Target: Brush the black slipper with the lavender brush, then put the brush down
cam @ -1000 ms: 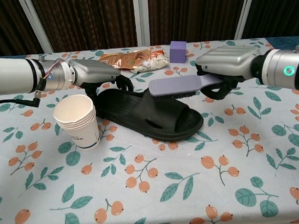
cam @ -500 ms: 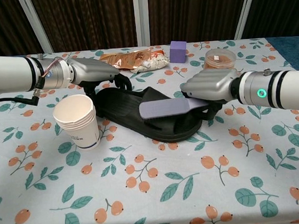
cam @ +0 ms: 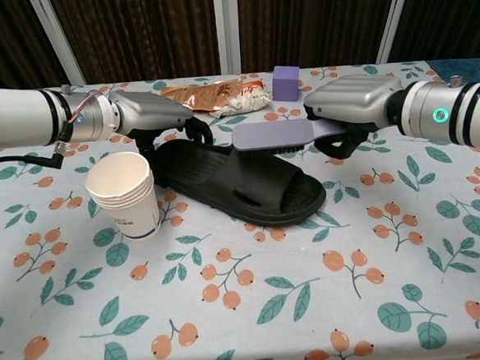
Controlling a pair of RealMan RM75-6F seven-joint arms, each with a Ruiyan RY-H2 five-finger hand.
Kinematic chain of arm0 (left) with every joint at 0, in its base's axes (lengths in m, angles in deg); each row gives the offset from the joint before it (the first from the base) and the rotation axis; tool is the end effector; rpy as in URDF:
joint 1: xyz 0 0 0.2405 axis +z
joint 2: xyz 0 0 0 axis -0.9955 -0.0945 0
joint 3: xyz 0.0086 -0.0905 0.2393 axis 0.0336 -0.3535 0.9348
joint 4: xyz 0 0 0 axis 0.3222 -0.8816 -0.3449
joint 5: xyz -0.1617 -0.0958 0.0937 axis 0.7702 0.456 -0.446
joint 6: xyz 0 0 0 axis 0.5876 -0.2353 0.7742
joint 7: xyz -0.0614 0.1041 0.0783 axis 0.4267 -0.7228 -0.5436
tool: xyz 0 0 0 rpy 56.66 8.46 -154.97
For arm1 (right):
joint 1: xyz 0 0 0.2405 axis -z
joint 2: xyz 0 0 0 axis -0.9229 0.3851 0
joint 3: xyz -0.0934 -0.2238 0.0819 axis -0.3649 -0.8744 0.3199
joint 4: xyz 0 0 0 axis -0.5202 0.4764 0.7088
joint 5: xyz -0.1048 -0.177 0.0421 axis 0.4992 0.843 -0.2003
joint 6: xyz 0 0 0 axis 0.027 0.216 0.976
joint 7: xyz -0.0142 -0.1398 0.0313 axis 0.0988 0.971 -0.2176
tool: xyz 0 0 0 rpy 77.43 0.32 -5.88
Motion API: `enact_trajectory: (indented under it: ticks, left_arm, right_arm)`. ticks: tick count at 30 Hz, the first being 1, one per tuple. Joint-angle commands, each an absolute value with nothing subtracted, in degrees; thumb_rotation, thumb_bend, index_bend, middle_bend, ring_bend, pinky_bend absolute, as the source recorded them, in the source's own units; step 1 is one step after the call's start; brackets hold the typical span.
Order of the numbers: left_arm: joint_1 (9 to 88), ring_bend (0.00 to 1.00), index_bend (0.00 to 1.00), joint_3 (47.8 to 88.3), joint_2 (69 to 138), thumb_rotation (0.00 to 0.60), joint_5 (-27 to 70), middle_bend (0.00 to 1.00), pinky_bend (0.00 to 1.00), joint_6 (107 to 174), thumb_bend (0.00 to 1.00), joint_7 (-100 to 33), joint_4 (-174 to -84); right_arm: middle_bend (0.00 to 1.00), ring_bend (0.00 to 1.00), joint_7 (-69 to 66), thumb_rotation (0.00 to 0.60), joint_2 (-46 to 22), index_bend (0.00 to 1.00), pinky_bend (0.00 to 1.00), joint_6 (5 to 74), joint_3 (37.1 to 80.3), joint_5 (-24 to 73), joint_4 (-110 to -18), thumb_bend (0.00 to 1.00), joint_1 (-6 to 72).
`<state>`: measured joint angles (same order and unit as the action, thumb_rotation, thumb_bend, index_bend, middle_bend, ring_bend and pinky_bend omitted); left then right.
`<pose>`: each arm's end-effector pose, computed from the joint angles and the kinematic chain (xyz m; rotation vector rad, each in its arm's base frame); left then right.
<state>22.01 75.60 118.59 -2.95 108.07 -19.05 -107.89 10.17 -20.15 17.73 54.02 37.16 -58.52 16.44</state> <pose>-0.1273 0.4171 -0.0755 -2.3249 -0.7758 -0.6576 -0.1484 -0.3745 -0.0465 2.1792 -0.7321 0.7585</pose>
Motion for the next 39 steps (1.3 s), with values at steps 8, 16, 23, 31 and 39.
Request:
enact_trajectory:
  ticks: [8, 16, 23, 31, 39]
  left_arm:
    - [21.90, 0.25, 0.41, 75.47, 118.38, 0.600, -2.78, 0.43, 0.22, 107.89, 0.19, -19.07, -107.89]
    - [21.88, 0.25, 0.41, 75.35, 118.34, 0.600, -2.62, 0.43, 0.22, 107.88, 0.18, -19.27, -107.88]
    - [22.19, 0.16, 0.22, 74.75, 117.66, 0.600, -2.07, 0.27, 0.21, 108.80, 0.19, -20.30, -109.12]
    - [23.24, 0.07, 0.14, 72.73, 114.31, 0.600, -1.47, 0.07, 0.18, 113.13, 0.19, -20.39, -113.84]
    - [25.97, 0.07, 0.14, 69.24, 105.94, 0.600, 0.93, 0.07, 0.17, 119.33, 0.19, -20.93, -123.28]
  right_arm:
    - [1.00, 1.00, 12.78, 0.600, -23.50, 1.00, 1.00, 12.40, 51.29, 37.06, -55.69, 0.51, 14.64]
    - [1.00, 1.00, 12.91, 0.600, -16.36, 1.00, 1.00, 15.32, 47.31, 39.75, -65.11, 0.51, 18.17]
    - [1.00, 1.00, 6.86, 0.600, -9.77, 1.00, 1.00, 23.97, 49.37, 41.57, -69.61, 0.50, 21.94]
    - [1.00, 1.00, 4.59, 0.600, -4.57, 1.00, 1.00, 23.07, 50.56, 36.11, -68.88, 0.49, 24.47]
    - [0.96, 0.96, 6.12, 0.600, -8.19, 1.00, 1.00, 18.79, 49.62, 31.19, -63.39, 0.43, 25.63]
